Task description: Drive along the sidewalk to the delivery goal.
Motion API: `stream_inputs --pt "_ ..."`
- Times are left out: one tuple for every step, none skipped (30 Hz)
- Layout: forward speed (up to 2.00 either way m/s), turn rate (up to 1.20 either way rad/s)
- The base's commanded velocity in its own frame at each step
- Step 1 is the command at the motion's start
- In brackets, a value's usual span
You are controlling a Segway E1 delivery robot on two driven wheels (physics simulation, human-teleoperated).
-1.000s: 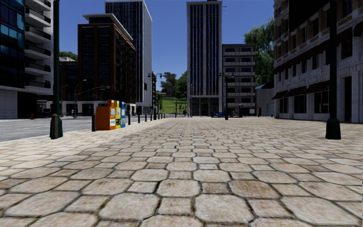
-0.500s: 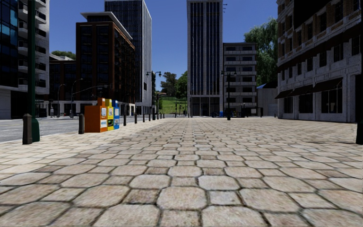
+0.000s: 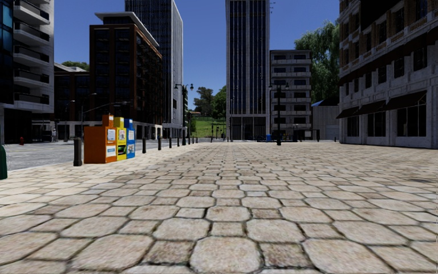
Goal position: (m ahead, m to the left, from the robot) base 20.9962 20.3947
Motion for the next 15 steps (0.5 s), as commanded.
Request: stream_inputs --pt "2.0 0.0" --pt "2.0 0.0" --pt "2.0 0.0" --pt "2.0 0.0" --pt "2.0 0.0" --pt "2.0 0.0" --pt "2.0 0.0" --pt "2.0 0.0" --pt "2.0 0.0" --pt "2.0 0.0" --pt "2.0 0.0" --pt "2.0 0.0" --pt "2.0 0.0" --pt "2.0 0.0" --pt "2.0 0.0"
